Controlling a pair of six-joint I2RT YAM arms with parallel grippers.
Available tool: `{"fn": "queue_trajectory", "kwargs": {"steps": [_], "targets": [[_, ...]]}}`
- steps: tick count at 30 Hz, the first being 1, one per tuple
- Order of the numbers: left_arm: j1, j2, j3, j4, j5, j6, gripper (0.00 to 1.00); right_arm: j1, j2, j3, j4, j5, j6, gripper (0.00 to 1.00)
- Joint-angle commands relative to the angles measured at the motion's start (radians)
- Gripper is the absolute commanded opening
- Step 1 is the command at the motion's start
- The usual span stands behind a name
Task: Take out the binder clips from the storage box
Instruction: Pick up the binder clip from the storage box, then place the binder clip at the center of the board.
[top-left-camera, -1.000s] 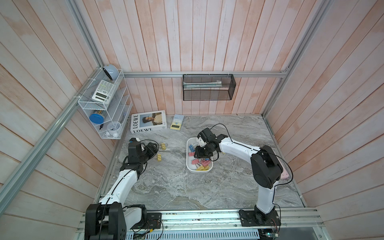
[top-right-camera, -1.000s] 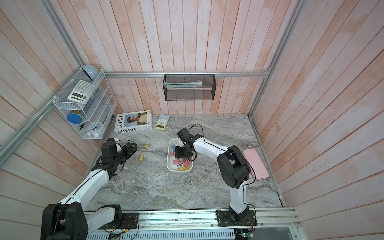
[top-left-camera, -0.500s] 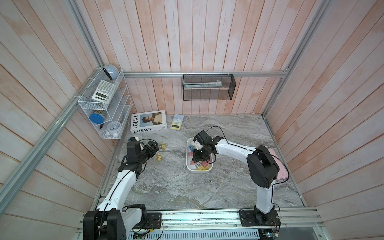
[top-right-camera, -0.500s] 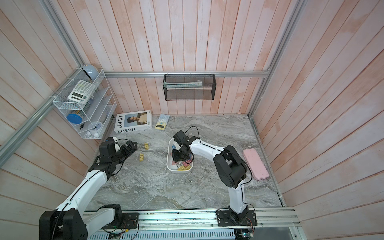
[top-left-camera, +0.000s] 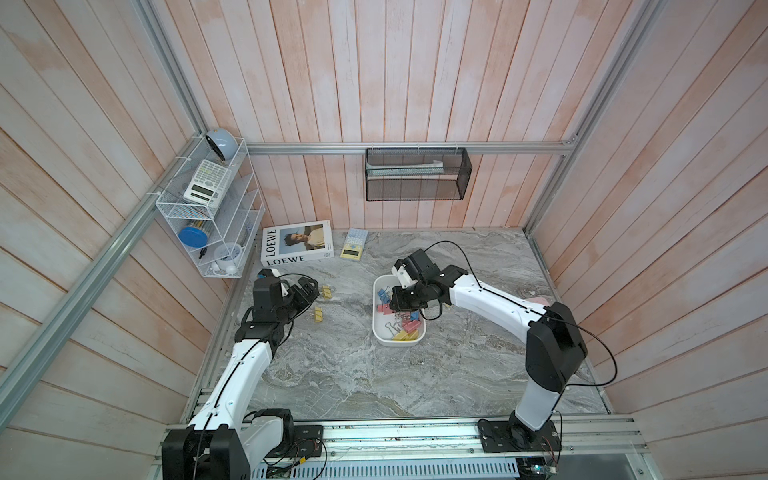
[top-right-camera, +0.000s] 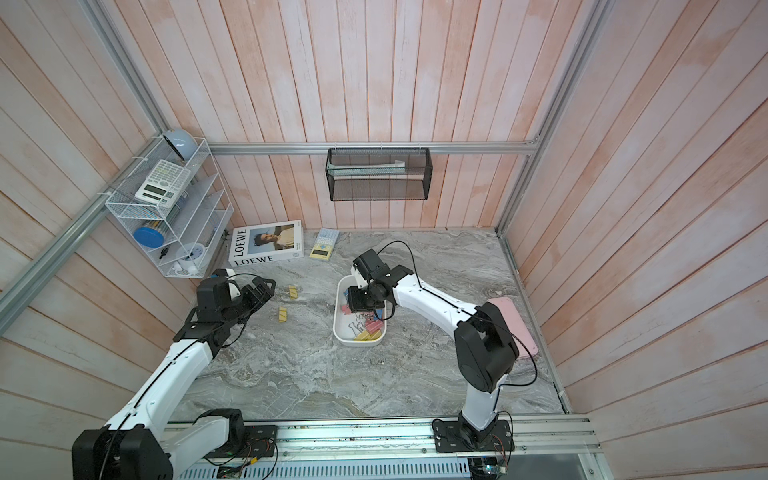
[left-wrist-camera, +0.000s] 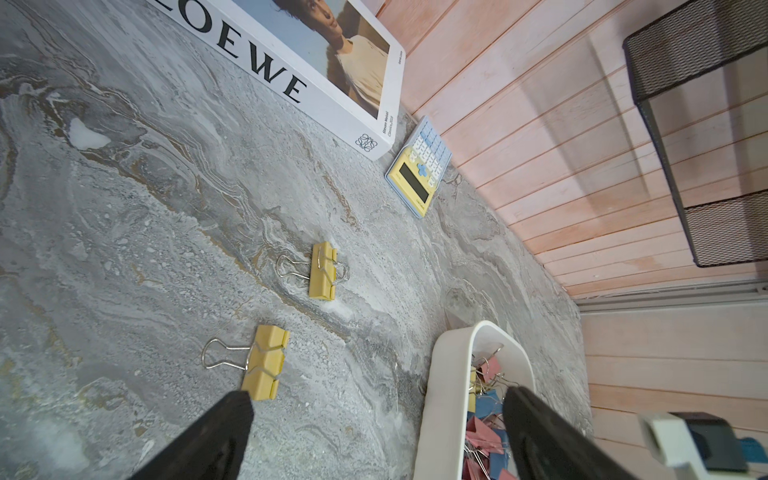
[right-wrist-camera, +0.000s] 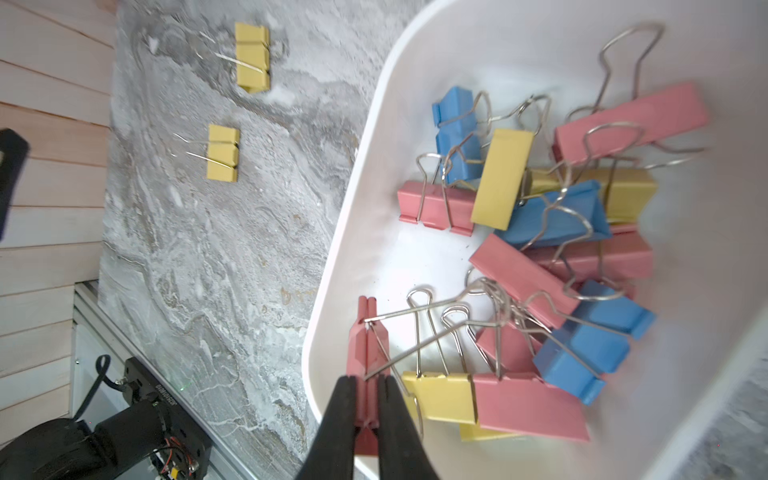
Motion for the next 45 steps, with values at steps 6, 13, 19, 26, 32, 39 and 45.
{"fn": "queue_trajectory", "kwargs": {"steps": [6, 13, 19, 26, 32, 39, 45], "targets": [[-0.078, -0.012, 0.093, -0.043, -0.065, 0.039, 1.0, -0.164, -0.197, -0.108, -0.042, 0.088, -0.028, 0.05], [-0.12, -0.001, 0.104, -0.035, -0.076, 0.035, 1.0, -0.329, -0.342, -0.271, -0.058, 0.117, -0.044, 0.06], [-0.143, 0.021, 0.115, -0.026, -0.083, 0.031, 1.0, -0.38, -0.437, -0.489, 0.084, 0.116, -0.003, 0.06], [-0.163, 0.022, 0.132, -0.048, -0.105, 0.049, 1.0, -0.384, -0.477, -0.551, 0.001, 0.337, -0.006, 0.06], [-0.164, 0.026, 0.132, -0.037, -0.099, 0.045, 1.0, -0.324, -0.413, -0.469, -0.167, 0.615, -0.073, 0.06], [-0.165, 0.022, 0.134, -0.041, -0.097, 0.047, 1.0, -0.233, -0.177, -0.284, -0.342, 0.781, -0.125, 0.08], [-0.165, -0.003, 0.134, -0.067, -0.107, 0.056, 1.0, -0.13, 0.008, -0.178, -0.401, 0.904, -0.1, 0.06]]}}
